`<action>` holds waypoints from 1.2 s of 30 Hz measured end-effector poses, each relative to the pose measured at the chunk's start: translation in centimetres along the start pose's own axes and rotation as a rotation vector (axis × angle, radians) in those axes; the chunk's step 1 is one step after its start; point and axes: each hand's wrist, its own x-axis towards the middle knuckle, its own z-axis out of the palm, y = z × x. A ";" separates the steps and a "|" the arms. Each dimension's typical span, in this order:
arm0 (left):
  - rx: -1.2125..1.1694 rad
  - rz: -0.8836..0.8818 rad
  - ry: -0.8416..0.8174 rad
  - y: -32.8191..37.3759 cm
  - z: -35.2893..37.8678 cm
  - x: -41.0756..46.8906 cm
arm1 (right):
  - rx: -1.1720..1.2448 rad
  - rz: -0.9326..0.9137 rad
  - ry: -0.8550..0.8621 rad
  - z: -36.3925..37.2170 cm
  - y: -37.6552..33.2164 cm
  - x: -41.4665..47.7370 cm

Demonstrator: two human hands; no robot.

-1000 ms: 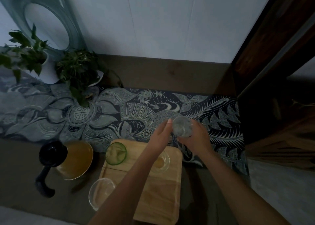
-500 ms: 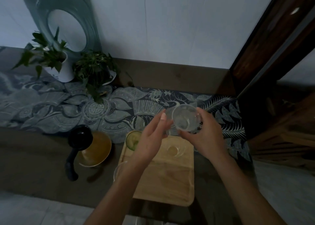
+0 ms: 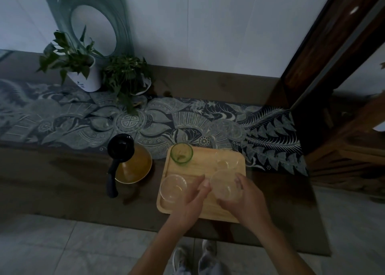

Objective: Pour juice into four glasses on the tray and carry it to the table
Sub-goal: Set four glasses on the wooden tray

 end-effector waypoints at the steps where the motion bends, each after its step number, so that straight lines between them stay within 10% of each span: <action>1: 0.015 -0.023 -0.001 -0.7 0.2 0.1 | -0.017 0.025 -0.029 0.7 0.7 0.1; 36: -0.024 -0.116 -0.090 -5.4 3.4 0.8 | 0.093 -0.093 -0.202 1.1 4.9 0.3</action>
